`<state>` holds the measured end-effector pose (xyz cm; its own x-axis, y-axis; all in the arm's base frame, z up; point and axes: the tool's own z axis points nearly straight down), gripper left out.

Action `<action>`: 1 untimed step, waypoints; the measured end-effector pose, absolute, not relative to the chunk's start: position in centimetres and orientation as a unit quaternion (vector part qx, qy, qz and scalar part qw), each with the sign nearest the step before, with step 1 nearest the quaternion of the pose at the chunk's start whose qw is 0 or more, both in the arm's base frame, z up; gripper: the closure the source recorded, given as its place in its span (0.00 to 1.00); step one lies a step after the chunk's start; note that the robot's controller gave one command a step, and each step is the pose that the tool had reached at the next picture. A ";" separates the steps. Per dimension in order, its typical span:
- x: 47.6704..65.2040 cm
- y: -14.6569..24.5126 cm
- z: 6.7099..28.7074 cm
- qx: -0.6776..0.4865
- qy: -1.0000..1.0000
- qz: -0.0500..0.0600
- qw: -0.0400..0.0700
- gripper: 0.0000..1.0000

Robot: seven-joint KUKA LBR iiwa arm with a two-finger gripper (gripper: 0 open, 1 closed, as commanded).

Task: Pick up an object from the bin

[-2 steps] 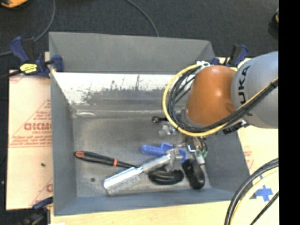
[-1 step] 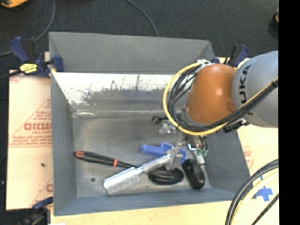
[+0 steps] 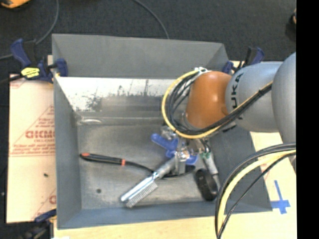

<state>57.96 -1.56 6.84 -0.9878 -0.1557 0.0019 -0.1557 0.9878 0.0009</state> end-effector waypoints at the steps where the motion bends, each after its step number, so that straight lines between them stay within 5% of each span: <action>1: 57.6 -1.9 7.1 0.053 -0.999 -0.001 -0.003 0.00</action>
Offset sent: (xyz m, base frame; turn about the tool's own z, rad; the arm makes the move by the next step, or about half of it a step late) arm 0.0000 0.0000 0.0000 0.0000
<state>57.55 -1.89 7.13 -0.9943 -0.1060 -0.0057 -0.1060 0.9944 0.0012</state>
